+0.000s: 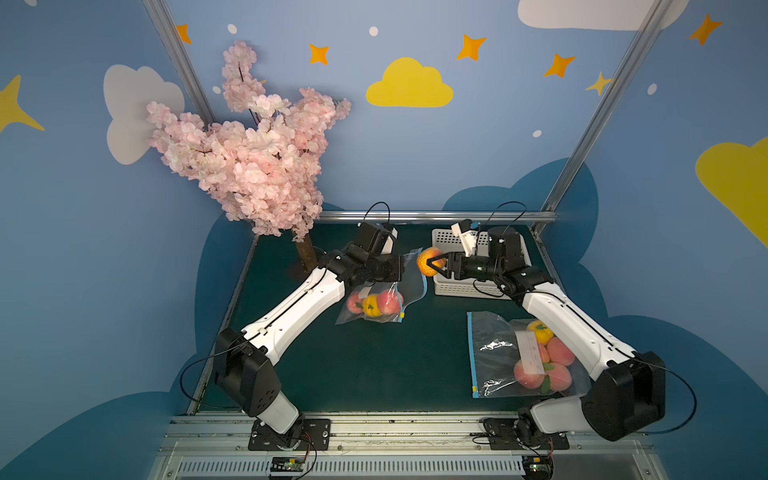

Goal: Place the peach in a zip-top bag and seal the zipper
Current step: Place the peach in the zipper food storage bag.

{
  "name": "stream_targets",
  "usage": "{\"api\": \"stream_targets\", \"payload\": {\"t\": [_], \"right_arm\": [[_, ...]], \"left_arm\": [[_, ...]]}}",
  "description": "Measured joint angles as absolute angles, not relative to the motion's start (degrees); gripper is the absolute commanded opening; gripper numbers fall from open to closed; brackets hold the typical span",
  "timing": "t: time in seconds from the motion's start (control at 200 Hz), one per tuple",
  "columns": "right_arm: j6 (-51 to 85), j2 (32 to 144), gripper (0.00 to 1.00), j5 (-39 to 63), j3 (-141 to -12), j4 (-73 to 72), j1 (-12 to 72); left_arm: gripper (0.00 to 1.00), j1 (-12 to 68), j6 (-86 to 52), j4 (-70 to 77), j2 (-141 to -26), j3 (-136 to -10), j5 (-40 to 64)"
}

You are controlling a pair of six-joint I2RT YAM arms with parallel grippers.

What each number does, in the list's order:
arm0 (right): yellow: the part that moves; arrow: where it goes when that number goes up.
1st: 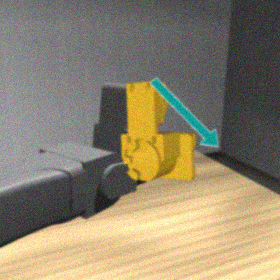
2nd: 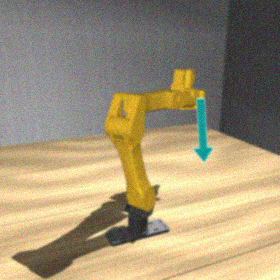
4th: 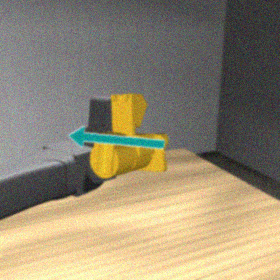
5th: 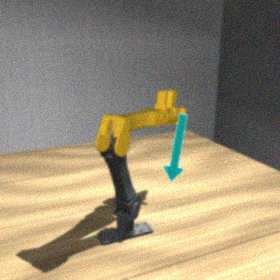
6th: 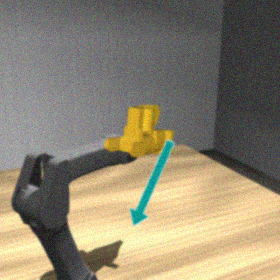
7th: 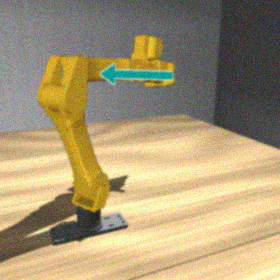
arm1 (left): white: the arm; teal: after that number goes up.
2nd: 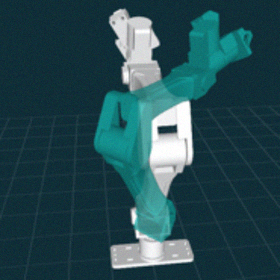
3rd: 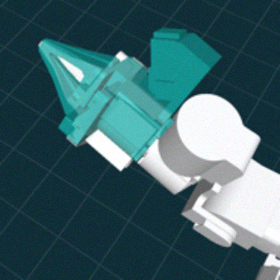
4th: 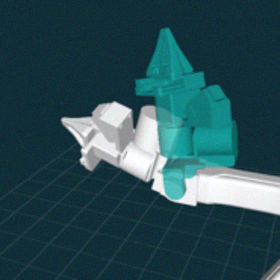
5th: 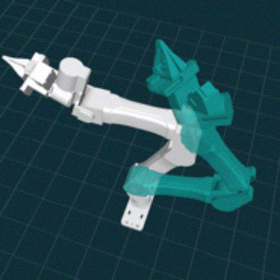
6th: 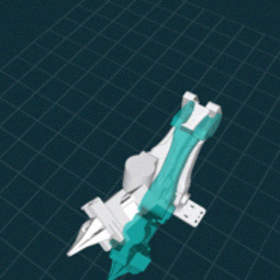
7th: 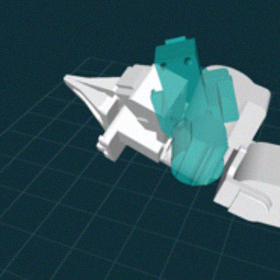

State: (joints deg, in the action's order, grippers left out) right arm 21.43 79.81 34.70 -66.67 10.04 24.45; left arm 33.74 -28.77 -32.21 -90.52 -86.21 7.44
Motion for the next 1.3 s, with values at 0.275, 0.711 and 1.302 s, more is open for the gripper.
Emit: {"api": "stream_targets", "payload": {"t": [0.275, 0.711, 1.302], "right_arm": [[20.73, 80.12, 0.54, 33.58, -66.94, 9.06, 29.76], [17.63, 81.38, 0.90, 23.33, -72.42, 16.14, 31.27], [23.16, 70.35, 0.90, 19.79, -73.03, 12.08, 17.12]], "left_arm": [[0.03, 33.74, -28.73, -33.76, -89.27, -88.75, 6.13], [0.03, 33.69, -28.49, -35.51, -89.25, -91.50, 4.80], [0.03, 33.63, -25.71, -42.94, -88.05, -101.21, 1.23]]}}
